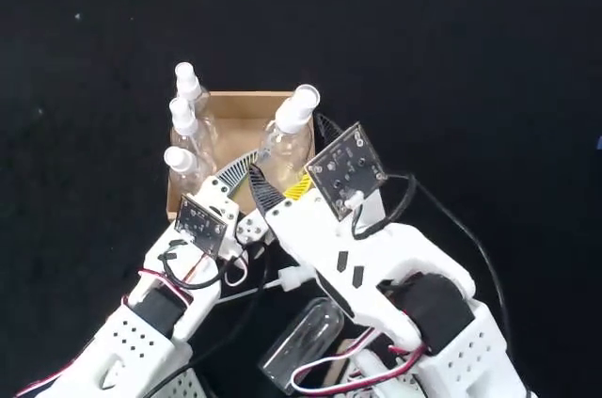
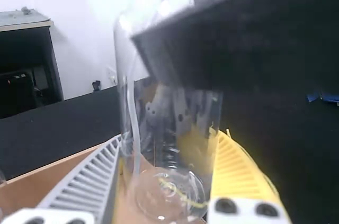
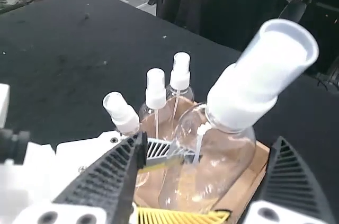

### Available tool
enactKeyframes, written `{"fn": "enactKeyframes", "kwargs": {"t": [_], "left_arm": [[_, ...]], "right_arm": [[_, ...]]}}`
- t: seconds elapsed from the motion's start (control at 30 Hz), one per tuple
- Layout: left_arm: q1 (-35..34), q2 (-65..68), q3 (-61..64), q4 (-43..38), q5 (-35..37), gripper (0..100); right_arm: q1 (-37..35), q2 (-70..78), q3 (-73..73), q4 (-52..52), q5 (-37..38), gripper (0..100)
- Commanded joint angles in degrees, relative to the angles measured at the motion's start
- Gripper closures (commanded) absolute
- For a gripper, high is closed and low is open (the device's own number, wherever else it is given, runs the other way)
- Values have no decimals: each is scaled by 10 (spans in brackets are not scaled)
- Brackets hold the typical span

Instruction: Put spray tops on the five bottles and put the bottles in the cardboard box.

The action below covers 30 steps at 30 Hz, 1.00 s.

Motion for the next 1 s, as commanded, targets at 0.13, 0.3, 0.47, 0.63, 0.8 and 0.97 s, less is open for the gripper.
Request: {"fn": "enactKeyframes", "kwargs": {"t": [0.13,0.3,0.47,0.63,0.8,0.97], "left_arm": [[11,-8,14,-11,1,970],[22,-8,14,-13,0,970],[48,-8,14,-14,-2,970],[52,-8,14,-12,-2,970],[52,-8,14,-12,-2,970],[52,-9,14,-15,-3,970]], "right_arm": [[62,7,22,-18,-4,669],[62,2,7,7,-4,669],[62,2,-9,36,-4,669],[65,2,-12,47,-4,669],[65,2,-12,46,-4,670],[67,2,-34,50,-1,670]]}}
